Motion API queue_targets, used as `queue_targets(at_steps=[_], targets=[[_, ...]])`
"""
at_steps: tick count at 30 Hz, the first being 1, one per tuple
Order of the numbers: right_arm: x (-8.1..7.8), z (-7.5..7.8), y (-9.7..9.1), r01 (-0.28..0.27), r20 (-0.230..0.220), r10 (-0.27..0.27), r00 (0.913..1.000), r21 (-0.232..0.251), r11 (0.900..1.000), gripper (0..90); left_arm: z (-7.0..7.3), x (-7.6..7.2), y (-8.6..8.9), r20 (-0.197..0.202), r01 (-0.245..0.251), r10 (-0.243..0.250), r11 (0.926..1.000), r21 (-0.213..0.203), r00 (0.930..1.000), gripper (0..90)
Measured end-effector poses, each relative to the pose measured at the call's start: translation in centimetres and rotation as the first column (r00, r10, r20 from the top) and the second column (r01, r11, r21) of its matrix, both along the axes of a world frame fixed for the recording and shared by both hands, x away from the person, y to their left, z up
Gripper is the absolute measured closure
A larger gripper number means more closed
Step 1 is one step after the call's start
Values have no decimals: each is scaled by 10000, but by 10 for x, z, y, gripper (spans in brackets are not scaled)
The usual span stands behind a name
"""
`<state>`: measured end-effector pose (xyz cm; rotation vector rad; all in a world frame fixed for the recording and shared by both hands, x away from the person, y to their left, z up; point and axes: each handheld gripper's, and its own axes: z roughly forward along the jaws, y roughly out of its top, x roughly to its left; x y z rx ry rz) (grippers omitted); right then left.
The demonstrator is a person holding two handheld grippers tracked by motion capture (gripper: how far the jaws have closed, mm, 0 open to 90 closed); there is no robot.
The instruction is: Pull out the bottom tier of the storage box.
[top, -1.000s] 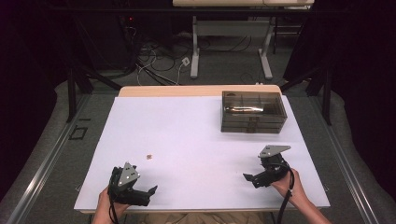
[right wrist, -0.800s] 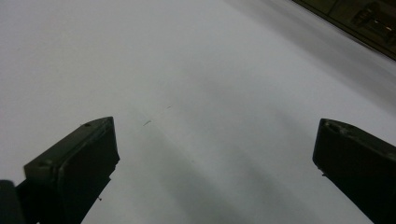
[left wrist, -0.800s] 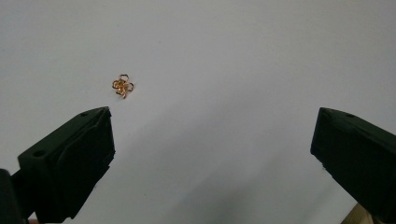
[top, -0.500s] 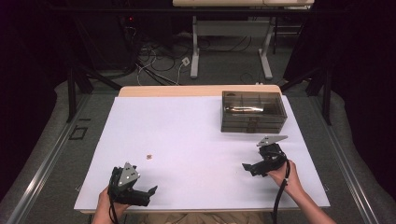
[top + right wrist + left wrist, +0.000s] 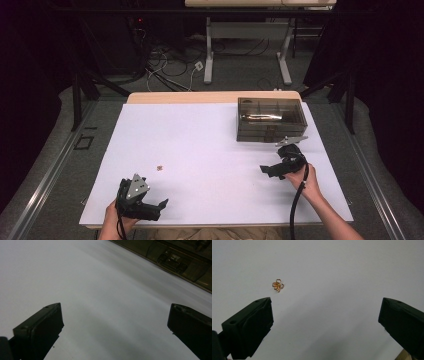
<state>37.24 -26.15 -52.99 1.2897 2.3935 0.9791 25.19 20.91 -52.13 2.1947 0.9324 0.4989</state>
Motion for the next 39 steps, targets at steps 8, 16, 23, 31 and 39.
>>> queue_targets(at_steps=[8,16,23,31,39], targets=[[10,-2,5,351,-438,-354,9984,-75,9994,0,-1,0,-1,92,-75,75,10000,-35,9999,0],[21,-7,6,827,-433,-830,9956,-98,9965,0,-1,1,-1,70,-52,52,10000,-7,10000,0],[27,-6,5,1200,-487,-1198,9916,4,9928,0,-1,1,-1,-18,-26,26,10000,18,10000,0],[34,-7,4,1595,-607,-1585,9855,125,9871,0,-1,0,-1,-19,-2,2,10000,28,10000,0],[44,-8,4,2141,-805,-2123,9739,141,9767,0,-1,1,-1,33,8,-8,10000,53,10000,0]])
